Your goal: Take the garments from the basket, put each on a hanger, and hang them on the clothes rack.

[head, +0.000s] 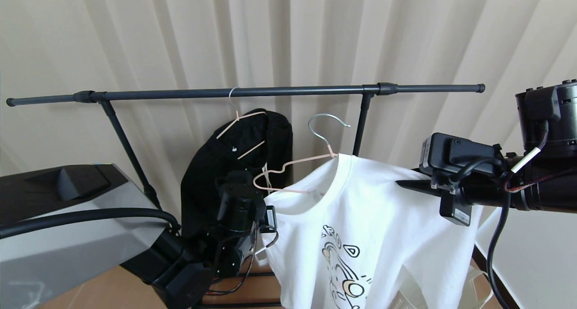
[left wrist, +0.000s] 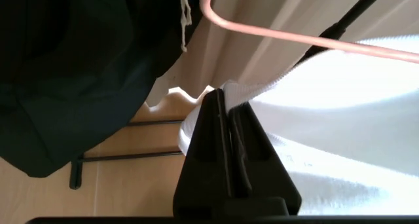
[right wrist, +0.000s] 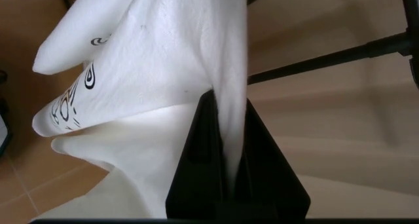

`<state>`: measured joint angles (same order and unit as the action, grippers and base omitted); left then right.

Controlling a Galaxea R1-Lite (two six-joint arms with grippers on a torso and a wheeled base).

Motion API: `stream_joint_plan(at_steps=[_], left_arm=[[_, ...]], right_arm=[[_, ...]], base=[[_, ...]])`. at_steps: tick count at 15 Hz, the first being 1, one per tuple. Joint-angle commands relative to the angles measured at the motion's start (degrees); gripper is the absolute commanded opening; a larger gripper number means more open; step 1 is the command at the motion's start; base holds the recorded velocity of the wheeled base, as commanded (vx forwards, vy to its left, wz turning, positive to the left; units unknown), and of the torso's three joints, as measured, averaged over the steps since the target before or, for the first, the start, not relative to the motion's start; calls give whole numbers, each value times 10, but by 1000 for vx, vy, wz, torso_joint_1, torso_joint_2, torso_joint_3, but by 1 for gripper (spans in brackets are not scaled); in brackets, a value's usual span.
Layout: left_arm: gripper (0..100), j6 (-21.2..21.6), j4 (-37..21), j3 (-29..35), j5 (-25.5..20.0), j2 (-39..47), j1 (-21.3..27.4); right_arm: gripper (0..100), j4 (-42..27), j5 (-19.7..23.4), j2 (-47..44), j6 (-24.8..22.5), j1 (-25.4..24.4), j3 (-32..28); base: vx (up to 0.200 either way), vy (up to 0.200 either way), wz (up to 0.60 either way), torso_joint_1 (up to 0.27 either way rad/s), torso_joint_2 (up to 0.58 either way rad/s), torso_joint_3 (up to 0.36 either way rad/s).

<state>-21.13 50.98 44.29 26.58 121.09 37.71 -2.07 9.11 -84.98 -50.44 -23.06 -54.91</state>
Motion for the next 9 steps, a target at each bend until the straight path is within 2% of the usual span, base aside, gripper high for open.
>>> stream_joint_plan(at_steps=[1,9], left_arm=[[0,2,1,1,1,-4,-8],[0,21,3,2,0,-40,-46]], right_arm=[[0,-1,14,-4,3,15,2],[0,-1,63,12,7,65,34]], base=[[0,0,0,0,0,0],[0,0,0,0,0,0]])
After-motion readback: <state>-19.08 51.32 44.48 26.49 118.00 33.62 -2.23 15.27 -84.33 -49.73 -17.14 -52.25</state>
